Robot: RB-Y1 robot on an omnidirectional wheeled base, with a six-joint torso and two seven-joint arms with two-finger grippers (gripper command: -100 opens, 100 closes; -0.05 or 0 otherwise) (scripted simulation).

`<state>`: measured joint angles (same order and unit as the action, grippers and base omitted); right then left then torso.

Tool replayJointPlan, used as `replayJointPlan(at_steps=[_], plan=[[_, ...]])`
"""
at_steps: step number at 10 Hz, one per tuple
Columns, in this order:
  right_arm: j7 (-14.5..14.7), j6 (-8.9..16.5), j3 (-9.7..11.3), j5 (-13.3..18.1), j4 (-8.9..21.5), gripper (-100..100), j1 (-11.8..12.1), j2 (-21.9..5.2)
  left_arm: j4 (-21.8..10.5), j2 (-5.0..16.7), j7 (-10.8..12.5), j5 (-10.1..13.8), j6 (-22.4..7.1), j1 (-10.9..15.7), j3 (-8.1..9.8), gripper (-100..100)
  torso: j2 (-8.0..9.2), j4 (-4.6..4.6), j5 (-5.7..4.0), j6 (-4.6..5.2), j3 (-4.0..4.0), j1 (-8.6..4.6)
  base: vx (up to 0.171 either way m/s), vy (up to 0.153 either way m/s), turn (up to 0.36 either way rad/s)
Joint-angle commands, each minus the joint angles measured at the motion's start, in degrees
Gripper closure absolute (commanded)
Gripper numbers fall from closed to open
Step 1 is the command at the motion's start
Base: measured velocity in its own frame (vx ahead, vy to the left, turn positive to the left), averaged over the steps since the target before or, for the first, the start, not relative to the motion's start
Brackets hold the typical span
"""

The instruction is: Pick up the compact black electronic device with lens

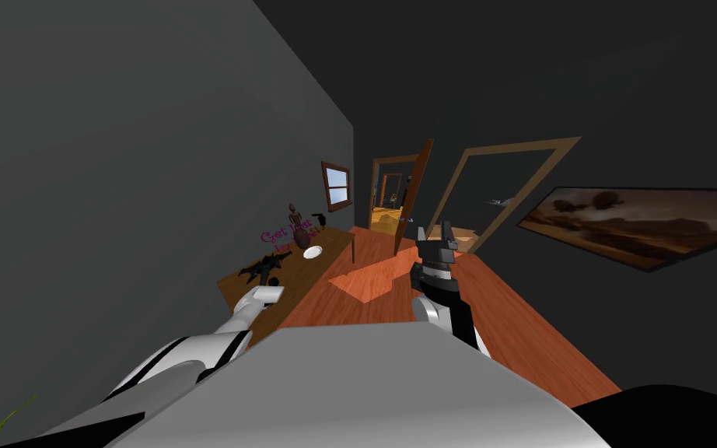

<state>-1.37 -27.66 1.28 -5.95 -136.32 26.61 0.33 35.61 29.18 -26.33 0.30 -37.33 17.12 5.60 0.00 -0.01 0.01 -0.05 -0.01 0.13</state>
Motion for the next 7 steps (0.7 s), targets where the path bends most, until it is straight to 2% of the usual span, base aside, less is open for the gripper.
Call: replayJointPlan(at_steps=[1,2,3,5,6,7], plan=[[0.00,0.00,0.00,0.00,0.00,0,0.00,0.00,-1.08,-0.56,2.07,-1.48,-0.18,0.72,0.04,-100,0.00,0.00,0.00,0.00,0.00,0.00,-0.036,0.048,-0.133],[0.00,0.00,0.00,0.00,0.00,0,-0.01,0.00,-2.15,-1.11,3.77,-2.97,-0.36,1.45,0.08,-100,0.15,0.03,0.01,0.04,0.08,0.06,-0.070,0.122,-0.175],[0.00,0.00,0.00,0.00,0.00,0,-0.01,-0.01,-2.15,-1.11,4.13,-2.97,-0.36,1.45,0.08,-100,0.28,0.06,0.05,0.02,0.16,0.29,-0.063,0.095,-0.091],[0.00,0.00,0.00,0.00,0.00,0,-0.01,0.00,-4.31,-2.22,7.81,-5.93,-0.72,2.90,0.16,-100,0.29,0.07,0.04,0.02,0.17,0.17,-0.063,0.075,-0.162],[0.00,0.00,0.00,0.00,0.00,0,-0.01,0.00,-4.31,-2.22,8.27,-5.93,-0.72,2.90,0.16,-100,0.31,0.07,0.04,0.02,0.18,0.20,-0.053,0.061,-0.065],[0.00,0.00,0.00,0.00,0.00,0,-0.01,0.00,-5.38,-2.78,10.34,-7.42,-0.90,3.62,0.20,-100,0.27,0.06,0.03,-0.01,0.16,0.14,-0.051,0.062,-0.112]])
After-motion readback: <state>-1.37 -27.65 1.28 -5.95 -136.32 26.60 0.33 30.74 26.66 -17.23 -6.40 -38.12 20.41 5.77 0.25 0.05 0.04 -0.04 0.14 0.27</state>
